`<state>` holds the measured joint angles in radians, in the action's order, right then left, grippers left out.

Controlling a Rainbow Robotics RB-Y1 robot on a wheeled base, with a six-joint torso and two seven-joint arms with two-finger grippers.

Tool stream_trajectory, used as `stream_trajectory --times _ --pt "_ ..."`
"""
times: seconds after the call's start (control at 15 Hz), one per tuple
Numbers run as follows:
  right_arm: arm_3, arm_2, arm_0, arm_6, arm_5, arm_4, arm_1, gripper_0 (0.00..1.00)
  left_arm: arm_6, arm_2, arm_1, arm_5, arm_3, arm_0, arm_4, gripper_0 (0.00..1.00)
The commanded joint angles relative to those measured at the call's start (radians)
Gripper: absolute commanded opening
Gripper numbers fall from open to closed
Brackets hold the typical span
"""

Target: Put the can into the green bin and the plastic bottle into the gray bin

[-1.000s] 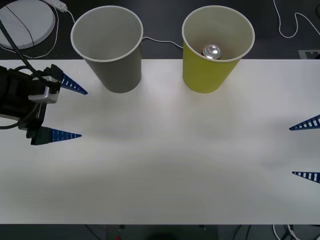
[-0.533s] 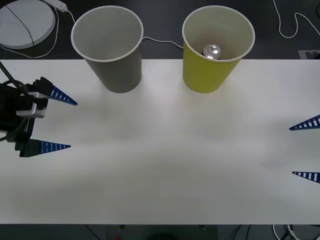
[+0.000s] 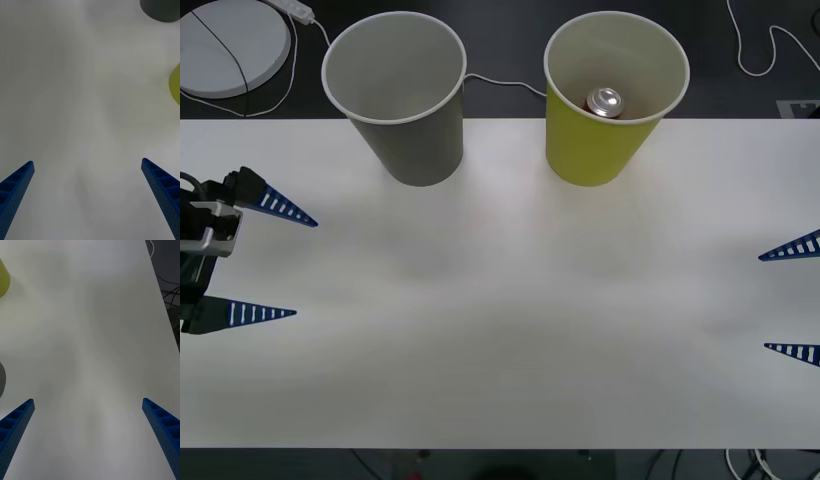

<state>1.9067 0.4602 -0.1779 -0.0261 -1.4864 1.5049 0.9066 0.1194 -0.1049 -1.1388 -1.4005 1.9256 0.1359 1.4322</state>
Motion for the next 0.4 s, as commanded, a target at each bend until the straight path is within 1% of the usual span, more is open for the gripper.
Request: stream_trajectory --times 0.07,0.4 --pt "0.000 0.000 0.000 0.000 0.000 0.000 0.000 1.00 -0.003 -0.007 0.001 -0.018 0.000 -0.002 -0.015 1.00" --pt "0.000 0.000 0.000 0.000 0.000 0.000 0.000 1.00 -0.007 -0.007 0.008 -0.018 0.000 -0.002 -0.009 1.00"
